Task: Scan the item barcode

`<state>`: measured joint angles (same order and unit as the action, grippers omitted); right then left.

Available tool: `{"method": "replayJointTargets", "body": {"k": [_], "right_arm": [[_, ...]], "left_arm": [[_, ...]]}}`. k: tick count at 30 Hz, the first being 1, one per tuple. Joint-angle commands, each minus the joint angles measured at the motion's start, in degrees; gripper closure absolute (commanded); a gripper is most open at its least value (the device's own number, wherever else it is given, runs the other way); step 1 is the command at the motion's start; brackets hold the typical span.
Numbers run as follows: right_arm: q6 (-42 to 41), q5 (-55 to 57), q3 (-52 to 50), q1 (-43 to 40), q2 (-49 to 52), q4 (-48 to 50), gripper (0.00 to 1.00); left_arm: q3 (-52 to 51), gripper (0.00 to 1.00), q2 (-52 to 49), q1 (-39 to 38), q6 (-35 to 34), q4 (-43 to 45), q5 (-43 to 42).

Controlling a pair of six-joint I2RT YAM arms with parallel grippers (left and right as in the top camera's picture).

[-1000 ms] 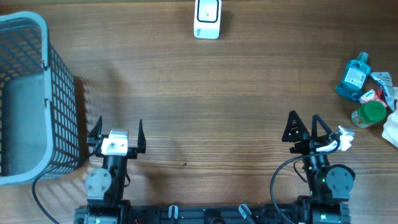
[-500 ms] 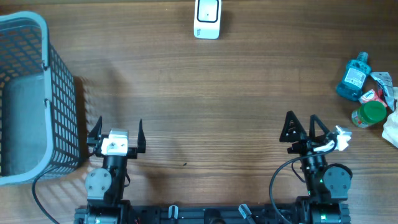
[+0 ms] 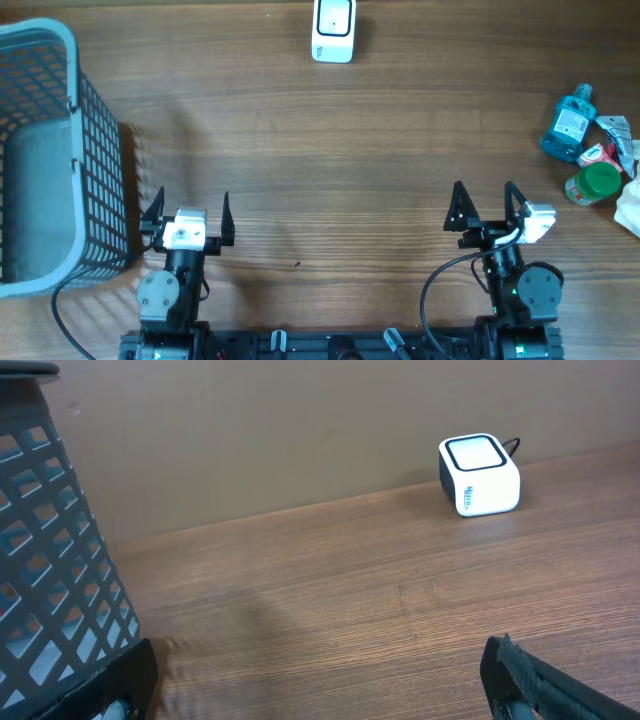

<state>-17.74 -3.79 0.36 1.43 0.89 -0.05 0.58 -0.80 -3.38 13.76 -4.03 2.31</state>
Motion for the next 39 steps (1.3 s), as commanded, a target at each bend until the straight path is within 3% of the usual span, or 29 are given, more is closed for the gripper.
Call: {"method": "replayJointTargets", "body": {"k": [1,26,28,31,33,39], "right_arm": [[1.1,1.0,-0.1,0.2,-0.7,0.1,0.0],[1.1,1.0,-0.1,0.1,-0.6,0.1,0.0],[5.4,6.0,0.0,0.0,-0.6,0.7,0.0],[24.3,2.4,0.0,0.0,-0.6,0.3,0.0],[31.5,-0.2,0.0,0.0,-0.6,0.1,0.01],[26.8,-0.1,0.0,0.0,0.1,0.1,0.0]], "left_arm": [[-0.3,0.0,0.4,0.3,-0.7,0.1,0.3],[-0.3,0.0,0.4,0.3,-0.7,0.1,0.3],[-0.3,0.0,0.4,0.3,-0.7,0.1,0.3],[-0.3,0.0,0.4,0.3,-0.7,0.1,0.3],[-0.3,0.0,0.4,0.3,-0.7,0.1,0.3],[-0.3,0.0,0.4,0.3,-0.7,0.1,0.3]]}}
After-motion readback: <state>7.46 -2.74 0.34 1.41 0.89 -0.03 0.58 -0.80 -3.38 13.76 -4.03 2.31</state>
